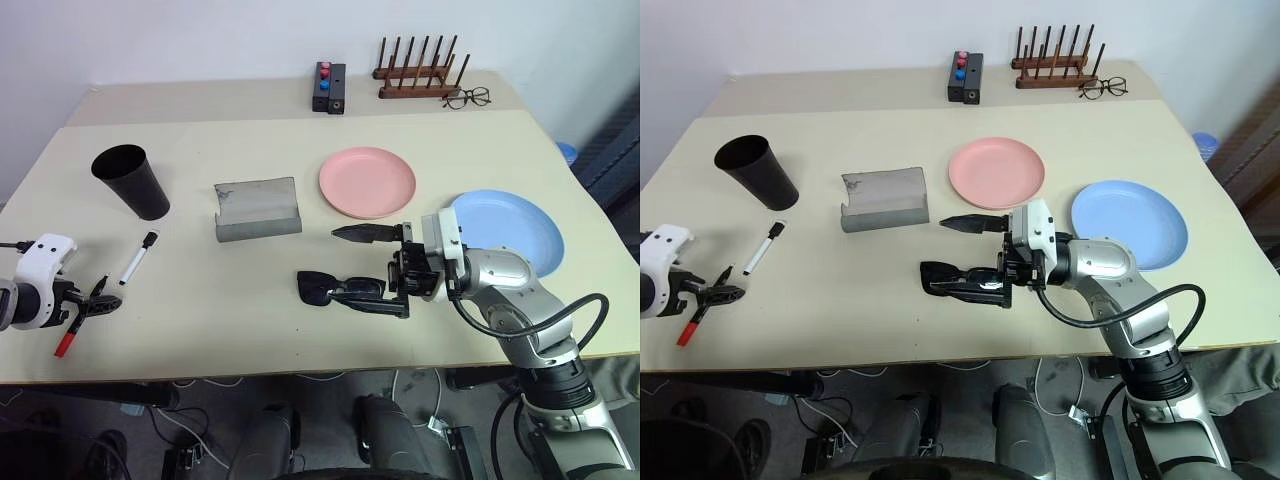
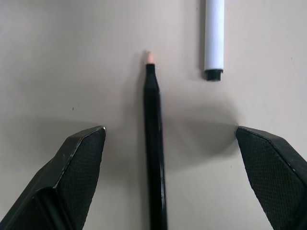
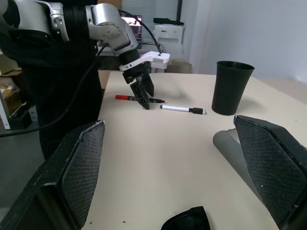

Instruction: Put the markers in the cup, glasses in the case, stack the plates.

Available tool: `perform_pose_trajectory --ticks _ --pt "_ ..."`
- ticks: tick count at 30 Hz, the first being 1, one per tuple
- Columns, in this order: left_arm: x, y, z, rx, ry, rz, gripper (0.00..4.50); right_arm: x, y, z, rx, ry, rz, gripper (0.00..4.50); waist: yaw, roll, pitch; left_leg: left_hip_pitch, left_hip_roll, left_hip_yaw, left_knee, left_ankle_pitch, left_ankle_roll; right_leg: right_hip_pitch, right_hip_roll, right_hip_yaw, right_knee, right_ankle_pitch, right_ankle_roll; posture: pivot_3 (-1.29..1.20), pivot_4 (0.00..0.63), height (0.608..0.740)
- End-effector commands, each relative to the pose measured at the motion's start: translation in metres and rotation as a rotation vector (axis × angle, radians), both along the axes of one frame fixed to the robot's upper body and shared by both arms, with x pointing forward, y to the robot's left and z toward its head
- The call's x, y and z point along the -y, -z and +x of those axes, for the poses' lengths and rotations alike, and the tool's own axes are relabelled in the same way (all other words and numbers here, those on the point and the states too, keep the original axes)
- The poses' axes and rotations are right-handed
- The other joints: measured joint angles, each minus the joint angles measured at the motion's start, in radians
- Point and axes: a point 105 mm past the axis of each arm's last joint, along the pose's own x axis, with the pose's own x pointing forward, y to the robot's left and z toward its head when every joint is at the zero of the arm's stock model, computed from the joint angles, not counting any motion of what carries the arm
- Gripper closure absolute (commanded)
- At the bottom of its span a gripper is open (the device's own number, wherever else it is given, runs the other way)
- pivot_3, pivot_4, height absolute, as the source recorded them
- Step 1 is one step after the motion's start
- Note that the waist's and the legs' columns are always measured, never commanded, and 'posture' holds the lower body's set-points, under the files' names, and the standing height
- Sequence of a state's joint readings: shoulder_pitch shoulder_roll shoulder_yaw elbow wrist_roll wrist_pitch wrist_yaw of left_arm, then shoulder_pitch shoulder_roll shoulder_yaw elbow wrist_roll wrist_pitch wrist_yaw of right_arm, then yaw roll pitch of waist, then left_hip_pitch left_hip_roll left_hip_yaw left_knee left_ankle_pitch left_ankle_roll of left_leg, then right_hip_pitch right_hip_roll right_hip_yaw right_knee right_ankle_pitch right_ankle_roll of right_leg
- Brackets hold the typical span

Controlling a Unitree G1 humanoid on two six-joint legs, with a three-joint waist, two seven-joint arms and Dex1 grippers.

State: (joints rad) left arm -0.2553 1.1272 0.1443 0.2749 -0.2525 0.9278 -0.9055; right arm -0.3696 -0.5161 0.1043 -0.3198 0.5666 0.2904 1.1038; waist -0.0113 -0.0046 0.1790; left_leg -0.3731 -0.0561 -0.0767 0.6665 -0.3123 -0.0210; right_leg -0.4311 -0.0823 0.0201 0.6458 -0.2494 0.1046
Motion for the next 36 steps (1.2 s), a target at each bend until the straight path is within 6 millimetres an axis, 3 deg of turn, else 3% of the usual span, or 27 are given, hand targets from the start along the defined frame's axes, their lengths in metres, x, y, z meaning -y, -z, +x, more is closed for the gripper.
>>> perform_pose_trajectory --ticks 1,5,7,8,15,21,24,26,30,33,36 --pt "-0.008 -0.005 0.001 -0.042 0.029 0.050 0.05 -0.002 -0.005 0.000 0.041 0.001 0.009 0.12 -0.001 0.000 0.000 0.000 0.000 0.000 0.000 0.000 0.000 0.000 0.000 0.000 0.000 0.000 0.000 0.00 0.150 0.740" --pt "-0.011 -0.004 0.001 -0.077 0.039 0.047 0.05 -0.001 -0.002 0.002 0.046 0.010 -0.003 0.12 -0.002 0.000 0.000 0.000 0.000 0.000 0.000 0.000 0.000 0.000 0.001 0.000 0.000 0.000 0.000 0.00 0.150 0.740" --pt "-0.011 -0.003 0.001 -0.086 0.045 0.043 0.57 -0.001 -0.002 0.002 0.048 0.020 0.001 0.12 -0.003 0.000 0.000 0.000 0.000 0.000 0.000 0.000 0.000 0.000 0.002 0.000 0.000 0.000 0.000 0.00 0.150 0.740" --pt "-0.012 -0.002 0.000 -0.091 0.049 0.051 0.89 -0.001 -0.002 0.003 0.047 0.025 0.003 0.12 -0.004 0.000 0.000 0.000 0.000 0.000 0.000 0.000 0.000 0.000 0.002 0.000 0.000 0.000 0.000 0.00 0.150 0.740" --pt "-0.010 0.002 0.000 -0.099 0.058 0.041 4.42 0.000 0.000 0.005 0.048 0.054 0.005 0.12 -0.005 0.000 0.000 0.000 0.000 0.000 0.000 0.000 0.000 0.000 0.002 0.000 0.001 0.000 0.000 0.00 0.150 0.740" --pt "-0.002 -0.018 -0.016 -0.118 0.182 0.025 4.48 0.004 0.001 0.007 0.058 0.070 -0.009 0.12 -0.013 -0.001 0.000 0.000 0.000 0.001 0.000 0.000 0.000 -0.001 0.001 0.001 0.001 0.000 0.000 0.00 0.150 0.740" --pt "0.003 -0.041 -0.033 -0.133 0.338 0.043 4.48 0.008 0.001 0.010 0.058 0.081 -0.011 0.12 -0.010 -0.002 0.001 -0.002 0.001 0.001 0.000 0.000 0.000 -0.003 0.001 0.001 0.001 0.000 0.000 0.00 0.150 0.740" --pt "0.001 -0.055 -0.032 -0.098 0.370 0.085 4.48 0.009 0.002 0.012 0.056 0.086 -0.012 0.12 -0.003 -0.003 0.001 -0.002 0.001 0.001 0.000 0.000 0.000 -0.003 0.001 0.001 0.000 0.000 0.000 0.00 0.150 0.740" --pt "0.036 -0.091 -0.002 0.176 0.502 0.011 4.48 0.009 0.002 0.015 0.056 0.088 -0.009 0.12 0.014 -0.003 0.001 -0.001 0.000 -0.001 0.001 0.000 0.000 0.002 0.001 -0.003 -0.001 0.000 0.000 0.00 0.150 0.740" --pt "0.070 -0.141 0.043 0.650 0.555 -0.035 4.48 0.009 -0.001 0.019 0.064 0.094 0.000 0.12 0.026 -0.003 0.001 0.000 -0.001 -0.002 0.002 0.000 0.000 0.003 0.001 -0.004 -0.001 0.000 0.000 0.00 0.150 0.740" --pt "0.088 -0.173 0.071 0.918 0.541 -0.072 4.48 0.010 -0.008 0.025 0.083 0.117 0.024 0.12 0.018 -0.007 0.001 -0.002 -0.001 -0.004 0.005 0.001 -0.001 0.002 0.002 -0.006 0.001 0.000 0.000 0.00 0.150 0.740"
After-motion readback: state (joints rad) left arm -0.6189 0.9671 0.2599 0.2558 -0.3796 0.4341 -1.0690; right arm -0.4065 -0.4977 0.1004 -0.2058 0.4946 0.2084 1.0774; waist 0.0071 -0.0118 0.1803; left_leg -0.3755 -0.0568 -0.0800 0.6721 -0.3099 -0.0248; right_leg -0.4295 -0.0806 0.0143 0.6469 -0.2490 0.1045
